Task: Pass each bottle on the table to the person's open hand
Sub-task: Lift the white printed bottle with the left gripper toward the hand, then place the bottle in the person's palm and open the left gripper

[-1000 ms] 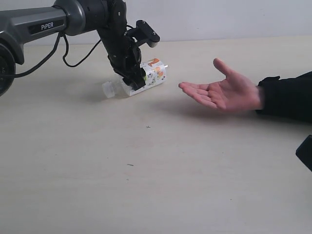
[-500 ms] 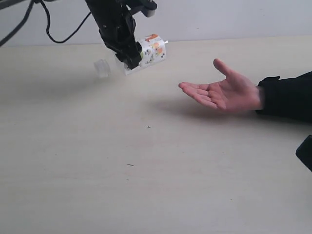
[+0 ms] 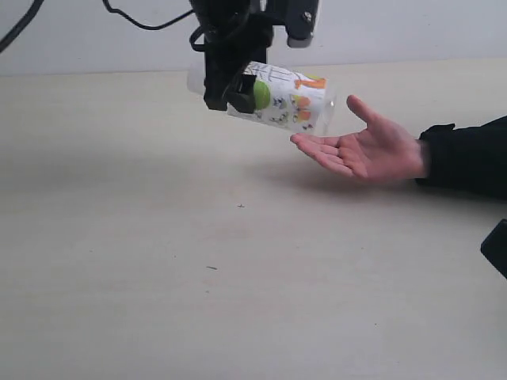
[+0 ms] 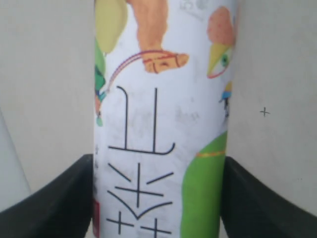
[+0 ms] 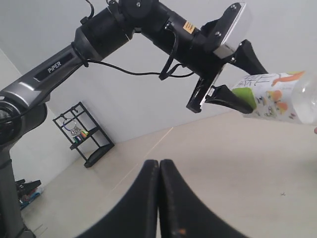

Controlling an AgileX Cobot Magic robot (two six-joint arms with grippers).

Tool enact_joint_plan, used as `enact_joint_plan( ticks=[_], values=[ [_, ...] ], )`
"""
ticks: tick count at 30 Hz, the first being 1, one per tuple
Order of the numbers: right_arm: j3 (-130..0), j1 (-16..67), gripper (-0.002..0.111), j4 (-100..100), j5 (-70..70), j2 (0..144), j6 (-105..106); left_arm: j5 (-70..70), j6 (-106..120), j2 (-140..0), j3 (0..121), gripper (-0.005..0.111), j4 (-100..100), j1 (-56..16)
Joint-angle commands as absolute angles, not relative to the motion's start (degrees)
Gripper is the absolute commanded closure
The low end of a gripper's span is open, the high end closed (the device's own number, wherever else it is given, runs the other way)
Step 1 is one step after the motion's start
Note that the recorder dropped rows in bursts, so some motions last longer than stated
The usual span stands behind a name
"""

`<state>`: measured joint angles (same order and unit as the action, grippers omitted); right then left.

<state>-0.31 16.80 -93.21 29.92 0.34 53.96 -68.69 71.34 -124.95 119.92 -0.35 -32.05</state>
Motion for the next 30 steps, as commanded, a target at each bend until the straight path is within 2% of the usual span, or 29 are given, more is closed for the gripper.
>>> enact_joint_plan(
  ticks=[1, 10, 30],
  values=[
    [0.00, 16.65, 0.108, -93.49, 30.07, 0.00, 53.92, -63.88, 82.17, -124.40, 120.28, 0.106, -1.19, -36.68],
    [0.00, 16.65, 0.108, -93.49, 30.07, 0.00, 53.92, -49.69, 92.99, -125.32, 119.10, 0.107, -1.19, -41.38],
    [0.00, 16.65, 0.108, -93.49, 30.07, 0.00, 53.92, -43.22, 109.71, -133.72, 119.10, 0.107, 0.61, -41.40]
  ],
)
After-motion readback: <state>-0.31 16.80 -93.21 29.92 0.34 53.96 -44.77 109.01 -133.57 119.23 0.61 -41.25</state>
